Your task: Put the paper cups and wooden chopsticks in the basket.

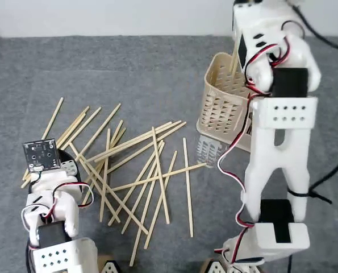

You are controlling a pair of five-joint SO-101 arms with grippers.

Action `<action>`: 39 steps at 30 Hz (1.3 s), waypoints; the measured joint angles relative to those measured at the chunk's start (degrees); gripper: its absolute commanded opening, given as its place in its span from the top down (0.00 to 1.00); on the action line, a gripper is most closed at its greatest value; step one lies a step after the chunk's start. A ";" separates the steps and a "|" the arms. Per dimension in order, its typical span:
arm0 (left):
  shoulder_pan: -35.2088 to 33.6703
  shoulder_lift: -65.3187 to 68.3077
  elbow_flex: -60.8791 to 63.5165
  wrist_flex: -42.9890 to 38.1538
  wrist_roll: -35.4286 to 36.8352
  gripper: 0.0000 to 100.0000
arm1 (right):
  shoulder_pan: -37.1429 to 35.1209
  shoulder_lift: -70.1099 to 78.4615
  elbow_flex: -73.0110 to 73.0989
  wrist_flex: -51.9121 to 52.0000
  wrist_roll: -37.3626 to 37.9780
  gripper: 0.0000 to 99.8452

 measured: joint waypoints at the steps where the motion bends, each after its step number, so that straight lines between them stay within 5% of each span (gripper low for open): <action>1: 0.00 0.00 0.00 0.00 0.00 0.98 | -0.18 0.00 1.32 -0.09 0.00 0.96; 7: 0.00 0.00 0.00 0.00 0.00 0.98 | 0.26 0.00 3.25 0.53 0.00 0.81; 28: 0.00 0.00 0.35 0.00 0.00 0.98 | -15.12 -10.20 6.86 39.12 -8.44 0.86; 39: 0.00 0.00 0.35 0.00 0.00 0.98 | -25.76 -10.20 34.73 30.24 -10.73 0.81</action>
